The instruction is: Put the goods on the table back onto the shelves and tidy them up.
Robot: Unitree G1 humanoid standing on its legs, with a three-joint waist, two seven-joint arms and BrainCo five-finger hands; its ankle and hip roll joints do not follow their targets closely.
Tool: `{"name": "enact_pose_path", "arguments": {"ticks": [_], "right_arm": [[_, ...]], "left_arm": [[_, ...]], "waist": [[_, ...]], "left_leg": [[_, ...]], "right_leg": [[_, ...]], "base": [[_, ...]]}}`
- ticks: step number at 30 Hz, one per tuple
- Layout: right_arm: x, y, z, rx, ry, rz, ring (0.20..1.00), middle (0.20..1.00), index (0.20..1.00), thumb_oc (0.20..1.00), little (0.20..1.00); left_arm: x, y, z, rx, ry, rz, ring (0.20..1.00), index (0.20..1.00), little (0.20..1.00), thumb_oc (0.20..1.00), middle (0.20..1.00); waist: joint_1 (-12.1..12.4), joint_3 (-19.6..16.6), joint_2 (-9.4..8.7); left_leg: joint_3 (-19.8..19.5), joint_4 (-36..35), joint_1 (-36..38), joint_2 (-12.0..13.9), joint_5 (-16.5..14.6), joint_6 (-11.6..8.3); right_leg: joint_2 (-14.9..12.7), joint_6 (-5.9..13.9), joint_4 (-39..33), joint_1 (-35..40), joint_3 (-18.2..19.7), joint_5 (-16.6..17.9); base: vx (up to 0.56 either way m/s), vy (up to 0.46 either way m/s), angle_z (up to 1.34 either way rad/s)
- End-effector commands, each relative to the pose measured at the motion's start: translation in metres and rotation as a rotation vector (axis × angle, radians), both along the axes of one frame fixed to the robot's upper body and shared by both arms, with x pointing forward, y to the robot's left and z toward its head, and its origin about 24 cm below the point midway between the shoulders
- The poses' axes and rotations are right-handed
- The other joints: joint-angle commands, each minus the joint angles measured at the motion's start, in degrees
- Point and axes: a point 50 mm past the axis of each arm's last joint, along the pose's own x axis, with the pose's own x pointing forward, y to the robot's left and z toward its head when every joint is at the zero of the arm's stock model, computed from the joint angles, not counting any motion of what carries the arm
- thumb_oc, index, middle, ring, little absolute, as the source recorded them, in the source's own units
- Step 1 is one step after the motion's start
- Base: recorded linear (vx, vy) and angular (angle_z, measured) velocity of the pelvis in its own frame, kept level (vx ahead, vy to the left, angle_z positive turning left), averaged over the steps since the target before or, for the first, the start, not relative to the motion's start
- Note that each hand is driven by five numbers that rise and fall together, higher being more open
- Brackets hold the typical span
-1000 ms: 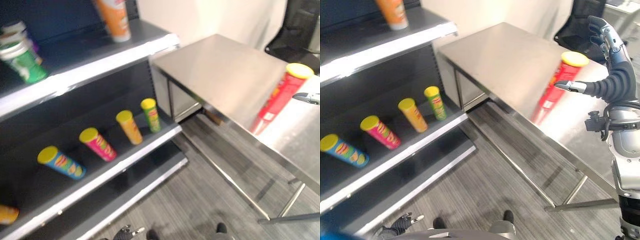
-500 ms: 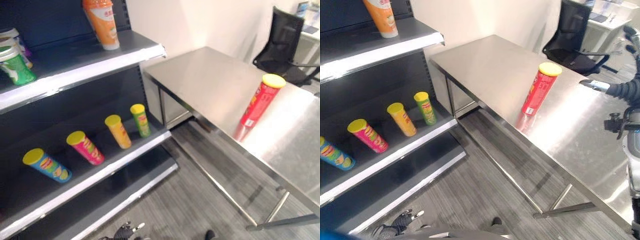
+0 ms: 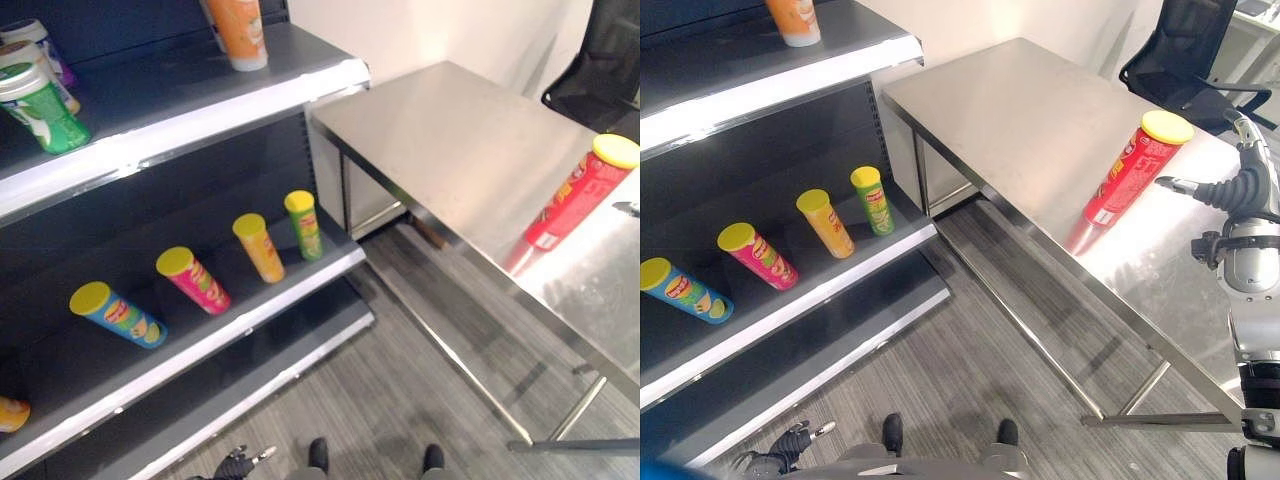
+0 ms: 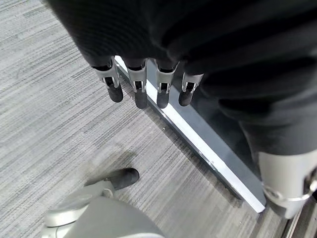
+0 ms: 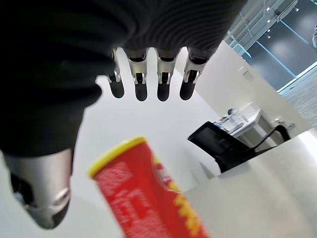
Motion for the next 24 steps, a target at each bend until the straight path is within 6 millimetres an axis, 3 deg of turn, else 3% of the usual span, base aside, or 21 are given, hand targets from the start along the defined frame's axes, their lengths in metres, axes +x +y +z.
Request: {"name": "enact_pose_path", "arguments": {"ticks": [1,8,24], "right_arm": [[-0.003,-0.005,0.041,-0.103,-0.127,-0.044,1.0,1.0,1.0,1.0,1.0],[0.006,-0.015,0.042,-0.059,-0.104,-0.073,1.0,1.0,1.0,1.0,1.0],[0.032,-0.012,0.054,-0.013,-0.053,-0.028,1.0,1.0,1.0,1.0,1.0]], "left_arm": [[0.001,0.005,0.0,0.032,0.008,0.007,1.0,1.0,1.0,1.0,1.0],[-0.009,0.003,-0.003,0.025,0.04,0.0,1.0,1.0,1.0,1.0,1.0],[-0.018,-0.004,-0.005,-0.012,0.047,-0.006,1.0,1.0,1.0,1.0,1.0]], "waist": [[2.4,-2.4,0.25],[3.3,-2.4,0.07],[4.9,-2.1,0.69]], "left_leg": [[-0.5,1.0,0.8,1.6,-4.9,-1.25],[-0.6,0.8,1.0,1.9,-4.8,-1.37],[-2.5,0.3,0.3,3.2,-3.5,-2.66]], "right_leg": [[0.6,0.04,3.5,1.0,-3.3,-6.0],[0.6,0.13,2.9,1.2,-3.8,-5.7],[2.3,-0.63,1.4,2.2,-5.7,-6.3]], "base": [[0.03,0.008,-0.02],[0.02,-0.009,0.0],[0.02,-0.042,0.05]]}}
